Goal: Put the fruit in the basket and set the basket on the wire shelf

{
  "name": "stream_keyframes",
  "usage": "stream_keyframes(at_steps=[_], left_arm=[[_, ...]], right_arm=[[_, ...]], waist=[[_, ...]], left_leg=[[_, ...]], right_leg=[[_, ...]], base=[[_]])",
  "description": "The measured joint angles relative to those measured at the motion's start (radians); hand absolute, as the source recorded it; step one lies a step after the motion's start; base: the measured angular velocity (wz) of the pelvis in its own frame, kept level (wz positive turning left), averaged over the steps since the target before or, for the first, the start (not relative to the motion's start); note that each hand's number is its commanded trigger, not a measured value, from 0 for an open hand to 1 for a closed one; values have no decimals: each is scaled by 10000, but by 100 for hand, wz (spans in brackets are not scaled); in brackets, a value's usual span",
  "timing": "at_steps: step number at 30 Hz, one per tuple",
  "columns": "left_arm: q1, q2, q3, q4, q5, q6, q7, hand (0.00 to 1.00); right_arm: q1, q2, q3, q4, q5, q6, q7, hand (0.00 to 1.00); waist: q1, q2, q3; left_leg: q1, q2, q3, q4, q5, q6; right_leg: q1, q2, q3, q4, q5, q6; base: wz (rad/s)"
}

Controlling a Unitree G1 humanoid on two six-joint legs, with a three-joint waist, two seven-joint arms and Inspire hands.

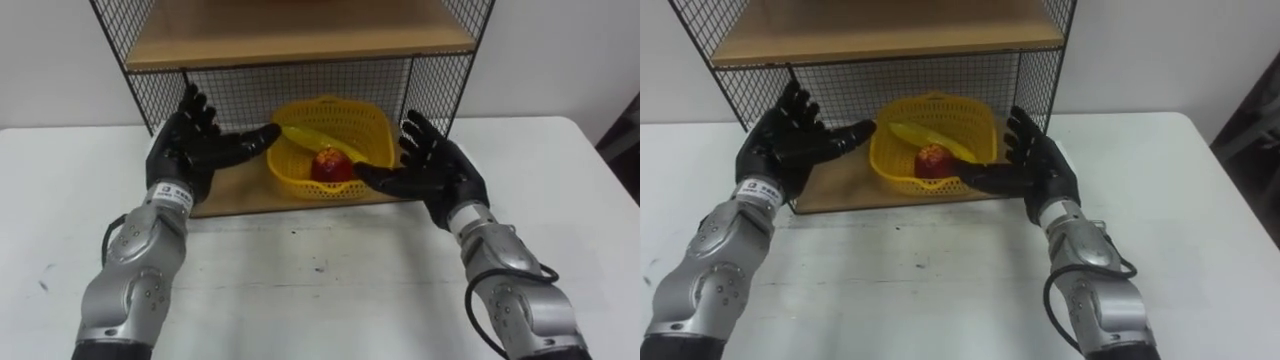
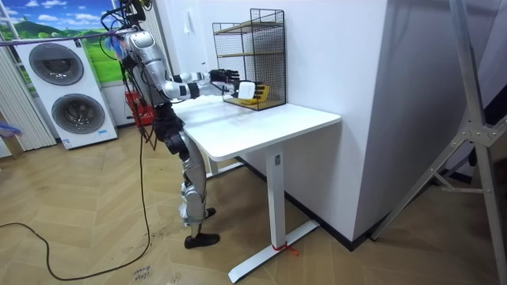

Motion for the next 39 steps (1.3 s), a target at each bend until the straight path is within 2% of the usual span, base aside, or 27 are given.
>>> stream_keyframes(at_steps=[4, 10, 14, 20, 22, 24, 30, 32, 34, 37, 39], left_arm=[[279, 2, 12, -409, 198, -252, -183, 0], [323, 6, 17, -505, 162, -604, -266, 0], [686, 5, -27, -900, 168, -635, -397, 0], [1223, 7, 3, -1207, 225, -694, -463, 0], [1470, 6, 31, -1355, 224, -737, -587, 0], [1968, 3, 110, -1842, 219, -745, -832, 0], [2289, 1, 154, -2527, 247, -769, -1274, 0], [2380, 5, 202, -2682, 312, -889, -1453, 0], [2567, 9, 252, -2886, 400, -962, -1645, 0], [3007, 30, 318, -2915, 395, -1250, -1981, 0], [3563, 32, 370, -2914, 394, -1357, -2207, 0]], right_arm=[[25, -2, -62, -3, -41, -66, 142, 0], [328, 12, -67, -491, -420, -220, 235, 0], [776, 5, -69, -1085, -511, -418, 276, 0], [1402, -24, -162, -1624, -971, -447, 462, 0], [1521, -40, -213, -1764, -1011, -450, 560, 0], [1788, -42, -349, -2222, -1010, -450, 699, 0], [1982, -77, -851, -2570, -1010, -450, 897, 0], [2136, -94, -953, -2835, -1004, -459, 902, 0], [2315, -94, -1051, -3078, -1034, -546, 900, 0], [2657, -95, -1174, -3176, -1094, -923, 995, 0], [2979, -84, -1410, -3177, -1092, -1066, 984, 0]], waist=[[-15, 3, 6], [-19, 34, 29], [-88, 82, 60], [-178, 137, 60], [-222, 130, 57], [-251, 92, 49], [-242, 20, 38], [-244, 1, 33], [-255, -1, 34], [-269, -8, 35], [-252, -42, 21]], left_leg=[[-30, 17, 16, -3, 0, 0], [-41, 28, 33, -42, -4, -1], [-46, 23, 40, -93, -3, 0], [-39, 11, 51, -153, 3, -13], [-40, 6, 100, -197, 10, -19], [-77, -3, 226, -299, 35, -37], [-175, 17, 319, -315, 59, -14], [-207, 22, 321, -304, 58, -15], [-226, 32, 344, -281, 55, -13], [-195, 39, 348, -277, 55, -13], [-203, 48, 354, -267, 31, -43]], right_leg=[[-26, 45, 49, -77, 28, 34], [-101, 68, 100, -133, 48, 70], [-142, 68, 121, -135, 63, 50], [-207, 66, 180, -98, 46, 68], [-273, 55, 235, -51, 37, 64], [-454, 13, 331, 83, 3, 35], [-587, 4, 345, 89, 19, 13], [-608, 7, 344, 87, 19, 13], [-615, 12, 351, 87, 22, 11], [-582, 24, 367, 85, 21, 11], [-585, 24, 353, 89, 4, 30]], base=[[0], [0], [0], [-1], [-9], [-12], [-2], [0], [0], [0], [0]])
